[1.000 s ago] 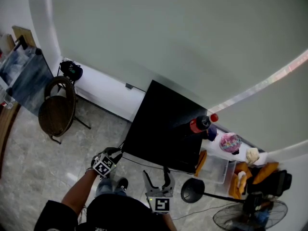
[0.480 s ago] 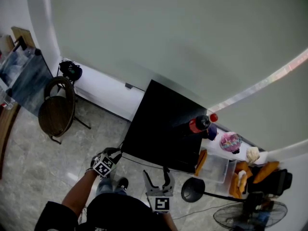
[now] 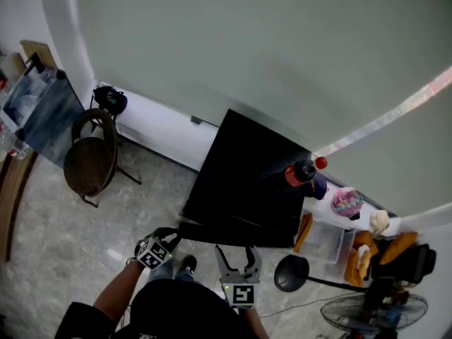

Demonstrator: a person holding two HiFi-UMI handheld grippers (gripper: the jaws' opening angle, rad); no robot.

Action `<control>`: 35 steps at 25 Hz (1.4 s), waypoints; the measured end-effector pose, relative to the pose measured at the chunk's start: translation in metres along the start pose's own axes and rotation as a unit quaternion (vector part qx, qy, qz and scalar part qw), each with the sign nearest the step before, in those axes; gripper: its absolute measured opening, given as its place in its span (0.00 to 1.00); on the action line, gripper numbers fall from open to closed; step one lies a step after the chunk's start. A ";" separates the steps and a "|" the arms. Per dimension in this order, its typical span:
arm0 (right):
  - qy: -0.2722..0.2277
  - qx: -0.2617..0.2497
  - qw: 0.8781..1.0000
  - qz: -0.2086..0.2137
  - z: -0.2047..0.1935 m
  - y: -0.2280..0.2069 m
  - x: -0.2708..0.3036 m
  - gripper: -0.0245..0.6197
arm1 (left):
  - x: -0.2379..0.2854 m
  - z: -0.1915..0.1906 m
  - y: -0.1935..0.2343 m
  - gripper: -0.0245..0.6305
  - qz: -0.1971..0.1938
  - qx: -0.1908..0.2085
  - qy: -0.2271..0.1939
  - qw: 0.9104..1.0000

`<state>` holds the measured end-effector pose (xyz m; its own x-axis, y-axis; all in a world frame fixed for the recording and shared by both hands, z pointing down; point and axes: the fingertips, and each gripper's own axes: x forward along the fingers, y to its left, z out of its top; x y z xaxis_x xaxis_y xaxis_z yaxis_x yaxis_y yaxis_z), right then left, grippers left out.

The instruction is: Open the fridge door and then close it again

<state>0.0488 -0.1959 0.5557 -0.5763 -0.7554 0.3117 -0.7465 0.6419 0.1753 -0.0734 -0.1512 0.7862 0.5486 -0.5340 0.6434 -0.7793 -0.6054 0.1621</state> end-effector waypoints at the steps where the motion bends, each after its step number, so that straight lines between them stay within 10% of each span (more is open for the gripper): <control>1: 0.000 -0.001 1.000 0.002 -0.002 0.002 -0.001 0.56 | -0.001 -0.003 -0.002 0.16 0.003 0.000 0.000 1.000; 20: -0.032 -0.019 0.997 0.069 -0.017 0.038 -0.041 0.42 | -0.028 -0.035 -0.065 0.13 0.000 0.008 0.023 1.000; 35: -0.059 -0.118 0.966 0.221 -0.035 0.040 -0.074 0.41 | -0.029 -0.058 -0.118 0.13 0.128 -0.083 0.005 0.988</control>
<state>0.0732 -0.1092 0.5722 -0.8657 -0.4020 0.2983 -0.3304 0.9065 0.2628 -0.0153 -0.0300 0.7916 0.3249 -0.6508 0.6862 -0.9314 -0.3459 0.1129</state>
